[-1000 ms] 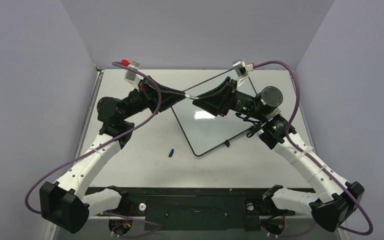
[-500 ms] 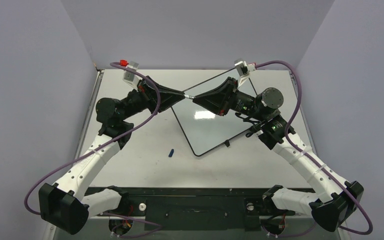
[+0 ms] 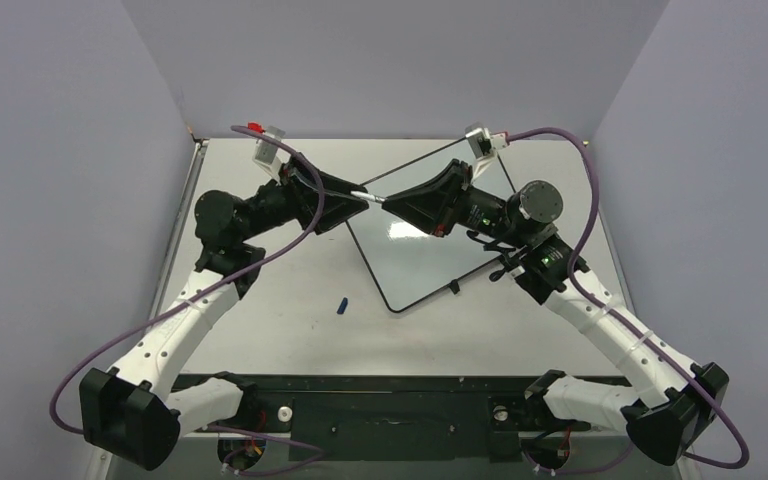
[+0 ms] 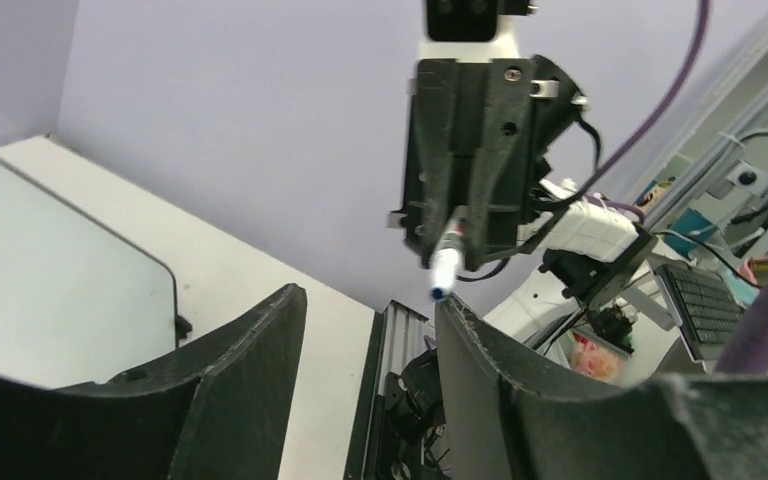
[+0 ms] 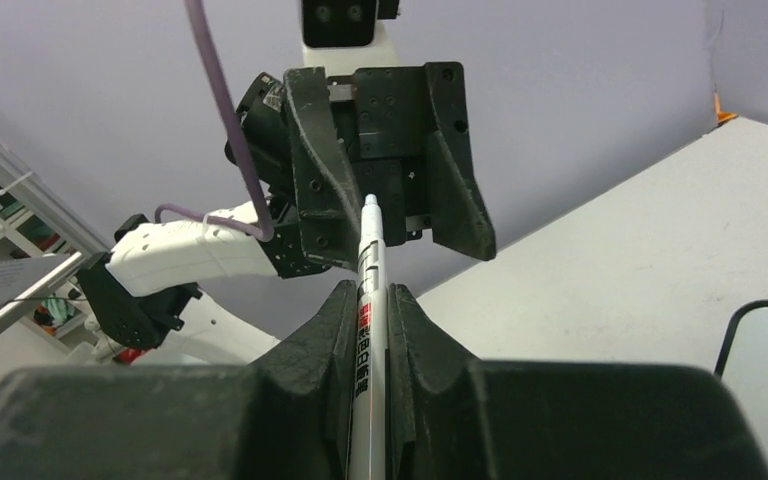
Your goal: Write a sentence on the whiteboard
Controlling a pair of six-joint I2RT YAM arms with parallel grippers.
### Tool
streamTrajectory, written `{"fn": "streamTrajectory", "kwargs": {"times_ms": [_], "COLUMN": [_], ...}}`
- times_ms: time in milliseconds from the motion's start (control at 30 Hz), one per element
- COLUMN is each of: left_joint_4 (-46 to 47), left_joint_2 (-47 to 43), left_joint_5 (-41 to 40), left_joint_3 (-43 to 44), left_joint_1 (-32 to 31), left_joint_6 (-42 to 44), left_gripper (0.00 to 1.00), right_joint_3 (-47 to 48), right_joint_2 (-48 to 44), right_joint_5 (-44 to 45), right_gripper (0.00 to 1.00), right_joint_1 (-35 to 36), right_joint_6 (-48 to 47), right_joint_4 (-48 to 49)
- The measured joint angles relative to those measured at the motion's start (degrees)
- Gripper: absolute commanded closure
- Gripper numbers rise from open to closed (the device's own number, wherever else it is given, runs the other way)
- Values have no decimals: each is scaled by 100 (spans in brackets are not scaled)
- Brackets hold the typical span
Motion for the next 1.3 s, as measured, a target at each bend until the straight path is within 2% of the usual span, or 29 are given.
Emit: {"fn": "streamTrajectory", "kwargs": {"times_ms": [267,533,667,833,1067,1300], "left_joint_4": [-1314,-3274,-4120,-5139,-5696,-5812], "left_joint_2": [-17,153,785,1786,3163,4232], "left_joint_5": [254,236,59,-581,-953,-678], "left_joint_3": [57,979,1620,2227,2787,3340], "left_joint_1": [667,1102,1228,1261,1272,1272], "left_joint_6": [535,1878,2433,3136,3600,3746], "left_gripper": [49,49,49,50,50,50], "right_joint_3": [-4,122,190,210,153,66], "right_joint_2": [-651,-1163,-1161,-1163,-1161,-1161], "right_joint_5": [529,1510,1993,2463,2686,2708], "right_gripper": [100,100,100,100,100,100], "right_joint_1": [-289,-479,-479,-479,-479,-476], "right_joint_6": [-420,-1154,-1482,-1735,-1853,-1923], "right_joint_4": [-1010,-2468,-3193,-3805,-4065,-4295]}}
